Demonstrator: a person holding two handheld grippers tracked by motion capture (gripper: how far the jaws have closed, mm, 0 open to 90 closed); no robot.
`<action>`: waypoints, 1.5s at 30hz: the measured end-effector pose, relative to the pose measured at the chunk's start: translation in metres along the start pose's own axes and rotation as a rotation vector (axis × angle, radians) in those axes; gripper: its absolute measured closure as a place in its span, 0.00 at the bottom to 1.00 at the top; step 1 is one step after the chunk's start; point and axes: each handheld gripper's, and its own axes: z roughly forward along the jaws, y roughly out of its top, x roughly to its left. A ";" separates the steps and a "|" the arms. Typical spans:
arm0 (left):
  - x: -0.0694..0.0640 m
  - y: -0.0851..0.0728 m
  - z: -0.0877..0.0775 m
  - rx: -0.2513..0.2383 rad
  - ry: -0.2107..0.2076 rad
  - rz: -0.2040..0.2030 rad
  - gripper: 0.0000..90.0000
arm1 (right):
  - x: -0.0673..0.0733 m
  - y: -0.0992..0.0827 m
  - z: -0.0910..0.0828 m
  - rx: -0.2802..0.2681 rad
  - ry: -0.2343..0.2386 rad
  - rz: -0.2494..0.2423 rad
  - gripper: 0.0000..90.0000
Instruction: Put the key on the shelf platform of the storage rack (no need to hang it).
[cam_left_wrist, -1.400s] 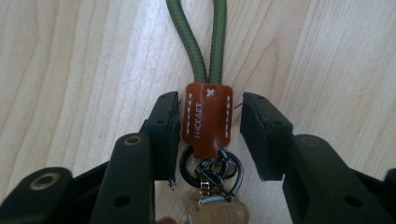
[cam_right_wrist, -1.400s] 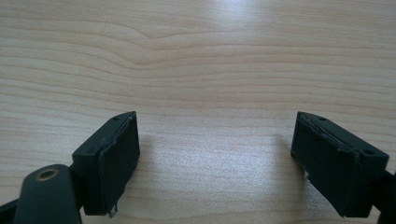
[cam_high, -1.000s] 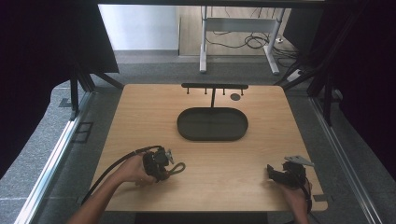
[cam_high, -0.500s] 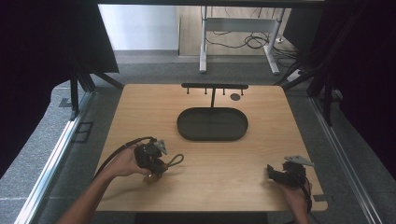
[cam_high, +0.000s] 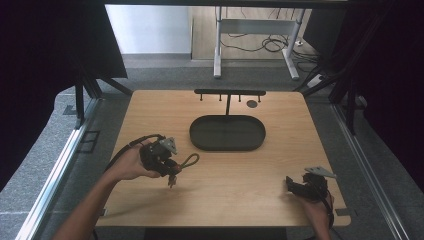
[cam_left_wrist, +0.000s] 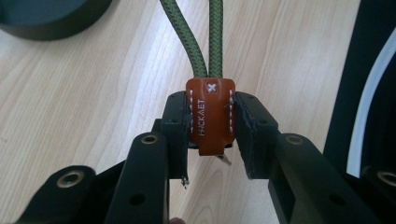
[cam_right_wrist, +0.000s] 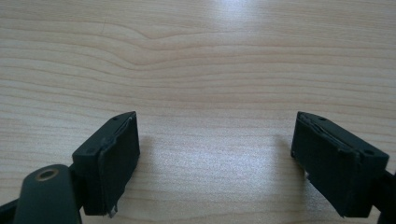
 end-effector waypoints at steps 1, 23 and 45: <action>0.000 0.002 -0.001 -0.002 -0.002 0.003 0.74 | 0.000 0.000 0.000 -0.001 0.000 0.001 0.17; 0.011 0.036 -0.013 -0.040 -0.026 0.025 0.74 | 0.000 0.000 0.000 0.002 -0.002 0.005 0.17; 0.032 0.077 -0.022 -0.058 -0.007 0.026 0.74 | 0.000 0.001 0.001 0.001 -0.002 0.005 0.17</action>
